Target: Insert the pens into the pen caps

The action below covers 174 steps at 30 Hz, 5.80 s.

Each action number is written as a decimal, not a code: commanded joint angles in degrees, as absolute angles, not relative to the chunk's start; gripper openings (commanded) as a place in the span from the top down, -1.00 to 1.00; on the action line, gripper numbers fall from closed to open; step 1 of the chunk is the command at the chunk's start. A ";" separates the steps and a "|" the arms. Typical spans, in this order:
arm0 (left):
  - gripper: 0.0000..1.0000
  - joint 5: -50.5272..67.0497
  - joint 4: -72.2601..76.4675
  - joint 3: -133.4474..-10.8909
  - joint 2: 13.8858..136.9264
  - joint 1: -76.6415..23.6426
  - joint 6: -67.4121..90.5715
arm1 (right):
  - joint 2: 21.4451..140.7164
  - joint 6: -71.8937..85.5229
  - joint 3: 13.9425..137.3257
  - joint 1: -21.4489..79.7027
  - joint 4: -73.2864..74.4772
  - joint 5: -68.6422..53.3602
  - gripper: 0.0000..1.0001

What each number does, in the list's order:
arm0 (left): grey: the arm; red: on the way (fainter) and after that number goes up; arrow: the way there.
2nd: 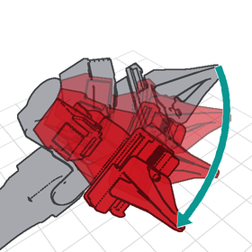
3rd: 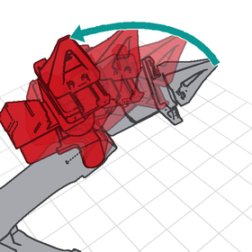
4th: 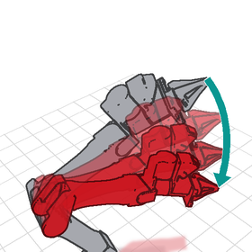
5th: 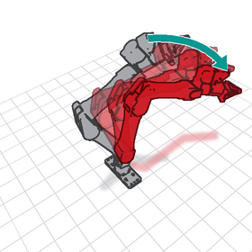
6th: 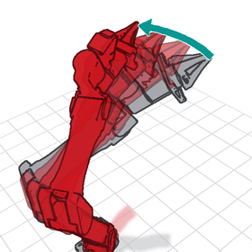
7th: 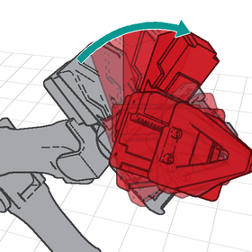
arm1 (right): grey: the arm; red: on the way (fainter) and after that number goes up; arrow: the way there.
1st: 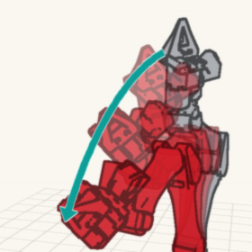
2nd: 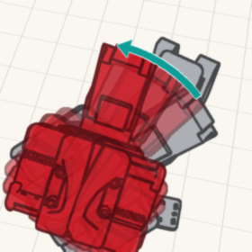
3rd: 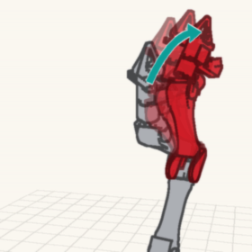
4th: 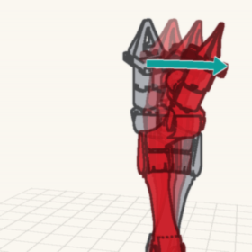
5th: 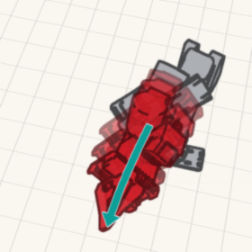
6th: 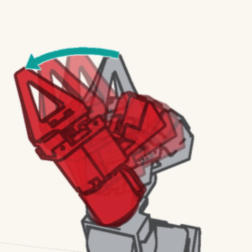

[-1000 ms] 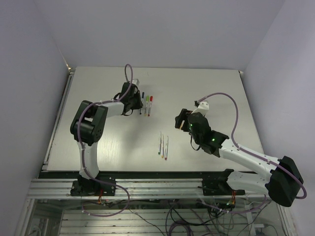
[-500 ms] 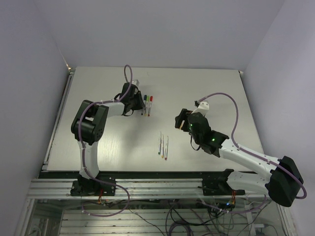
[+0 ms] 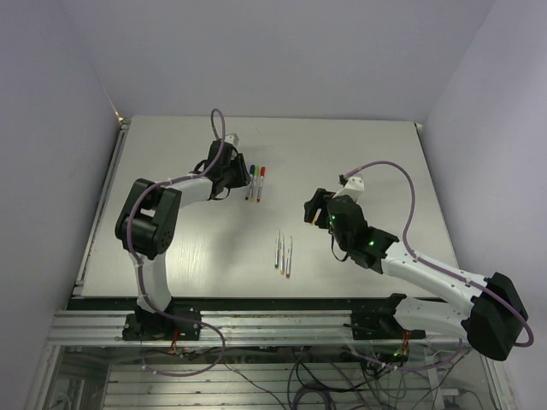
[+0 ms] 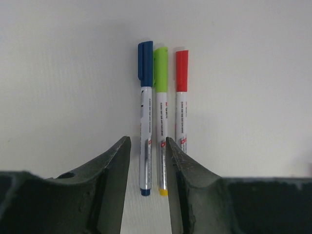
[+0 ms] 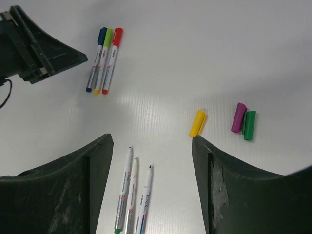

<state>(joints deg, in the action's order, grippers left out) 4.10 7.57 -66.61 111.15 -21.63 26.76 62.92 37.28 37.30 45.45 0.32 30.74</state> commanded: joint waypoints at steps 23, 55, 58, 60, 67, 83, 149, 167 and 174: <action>0.06 -7.05 -1.85 -46.22 87.61 -49.12 28.14 | 55.88 42.40 32.07 45.18 4.04 36.80 -0.31; 0.19 -10.60 -5.58 -47.85 94.21 -56.28 29.31 | 54.39 43.59 31.09 45.19 6.28 37.80 -0.29; 0.19 -12.51 -8.60 -48.56 94.20 -56.35 29.19 | 54.36 43.59 31.11 45.24 6.24 37.80 -0.29; 0.20 -14.17 -11.98 -49.08 94.21 -56.38 29.26 | 54.37 43.59 31.10 45.18 6.24 37.78 -0.30; 0.23 -19.44 -19.27 -50.56 95.04 -56.49 29.71 | 54.70 43.68 30.76 45.25 5.09 37.23 -0.30; 0.25 -17.75 -17.14 -51.41 99.62 -56.42 29.63 | 54.51 43.95 30.47 45.17 5.35 37.01 -0.29; 0.86 -12.14 -10.02 -49.58 86.60 -53.38 28.74 | 89.67 33.40 41.28 24.63 4.86 20.13 0.21; 0.86 -12.13 -9.63 -48.90 86.81 -52.34 29.18 | 94.64 34.24 43.80 24.43 7.35 21.52 0.25; 0.86 -11.21 -9.23 -49.28 87.86 -52.13 29.19 | 96.09 34.87 43.12 24.35 8.64 22.14 0.33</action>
<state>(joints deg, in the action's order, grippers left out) -12.82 -11.20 -49.19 88.18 -52.53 28.86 93.43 33.78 44.10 24.80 4.56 22.04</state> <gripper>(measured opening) 0.100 0.352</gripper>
